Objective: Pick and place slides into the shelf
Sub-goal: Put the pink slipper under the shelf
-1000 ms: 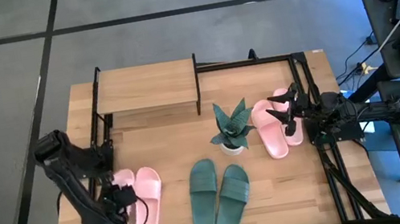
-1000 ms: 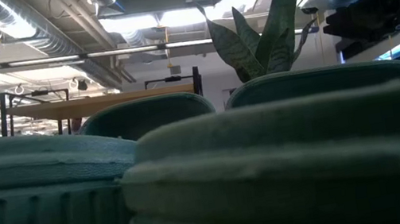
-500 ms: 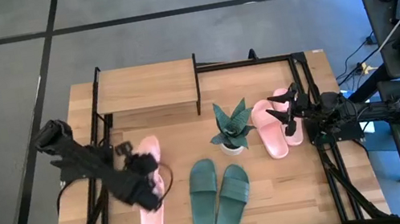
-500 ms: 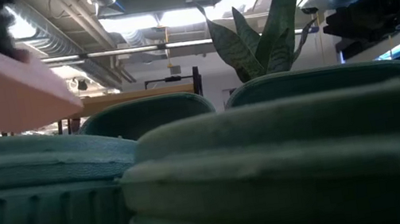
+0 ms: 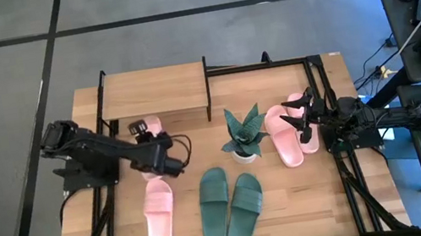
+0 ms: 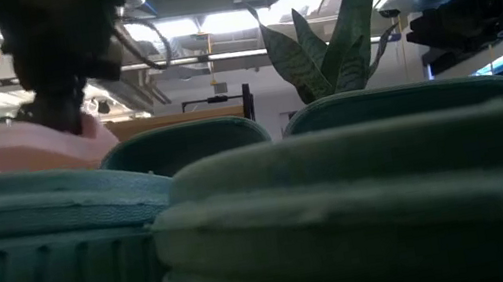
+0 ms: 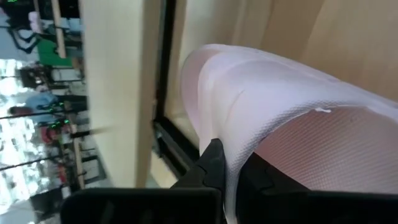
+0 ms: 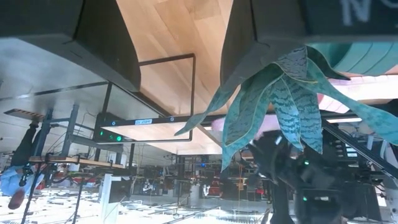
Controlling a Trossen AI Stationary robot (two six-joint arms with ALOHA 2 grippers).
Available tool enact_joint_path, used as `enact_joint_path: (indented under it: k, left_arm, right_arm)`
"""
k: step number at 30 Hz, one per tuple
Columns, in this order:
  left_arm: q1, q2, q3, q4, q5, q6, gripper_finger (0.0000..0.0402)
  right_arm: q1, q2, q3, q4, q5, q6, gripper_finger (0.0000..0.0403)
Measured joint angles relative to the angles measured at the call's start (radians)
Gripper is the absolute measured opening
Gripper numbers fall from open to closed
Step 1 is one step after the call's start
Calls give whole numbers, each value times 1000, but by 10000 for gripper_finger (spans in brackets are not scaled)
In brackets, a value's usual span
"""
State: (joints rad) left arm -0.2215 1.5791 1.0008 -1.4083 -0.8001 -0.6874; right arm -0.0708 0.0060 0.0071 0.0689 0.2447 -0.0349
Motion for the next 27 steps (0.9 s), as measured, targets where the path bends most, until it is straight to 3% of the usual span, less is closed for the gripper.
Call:
enact_joint_path:
  k: [12,22,27]
  left_arm:
    - [131,1,-201,187,1,102,2]
    - [158,2,-206,188,33,144,2]
    - [189,2,-206,191,138,77,2]
  right_arm:
    - [0,0,0,0,-1,0,221]
    - [0,0,0,0,-1,5,221]
    - [0,0,0,0,-1,6,221]
